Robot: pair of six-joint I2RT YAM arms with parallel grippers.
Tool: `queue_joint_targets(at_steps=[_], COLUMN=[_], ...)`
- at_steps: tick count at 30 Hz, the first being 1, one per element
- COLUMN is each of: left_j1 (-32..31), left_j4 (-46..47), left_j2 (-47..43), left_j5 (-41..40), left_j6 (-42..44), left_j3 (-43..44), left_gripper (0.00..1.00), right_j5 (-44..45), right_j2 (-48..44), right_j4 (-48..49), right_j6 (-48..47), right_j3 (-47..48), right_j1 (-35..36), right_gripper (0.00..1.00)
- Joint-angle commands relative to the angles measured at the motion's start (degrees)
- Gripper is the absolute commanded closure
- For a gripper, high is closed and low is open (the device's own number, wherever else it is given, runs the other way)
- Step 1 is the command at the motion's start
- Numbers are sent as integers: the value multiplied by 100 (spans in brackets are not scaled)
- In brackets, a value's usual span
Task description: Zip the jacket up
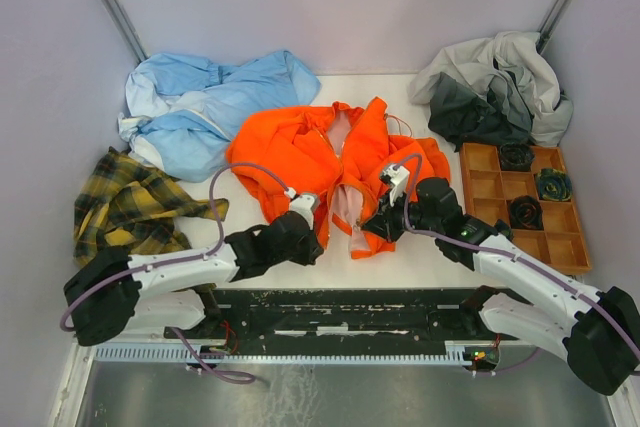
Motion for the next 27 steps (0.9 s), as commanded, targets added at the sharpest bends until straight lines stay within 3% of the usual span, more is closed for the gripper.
queue_joint_targets(at_steps=[1, 11, 17, 27], left_j1=[123, 375, 374, 368], left_j4=[1947, 4087, 4910, 4920], left_j2=[-653, -1360, -1386, -1157], left_j5=[14, 194, 505, 1417], left_j6=[253, 755, 1012, 1667], left_j3=[-406, -1424, -1753, -1475], left_gripper=[97, 97, 97, 97], right_j5=[-490, -1230, -1417, -1787], right_j2=[-39, 97, 208, 590], right_j4=[341, 412, 621, 993], right_j6=[-52, -35, 23, 53], right_j3=[101, 151, 116, 131], right_j1=[-27, -19, -15, 58], right_gripper=[100, 100, 100, 100])
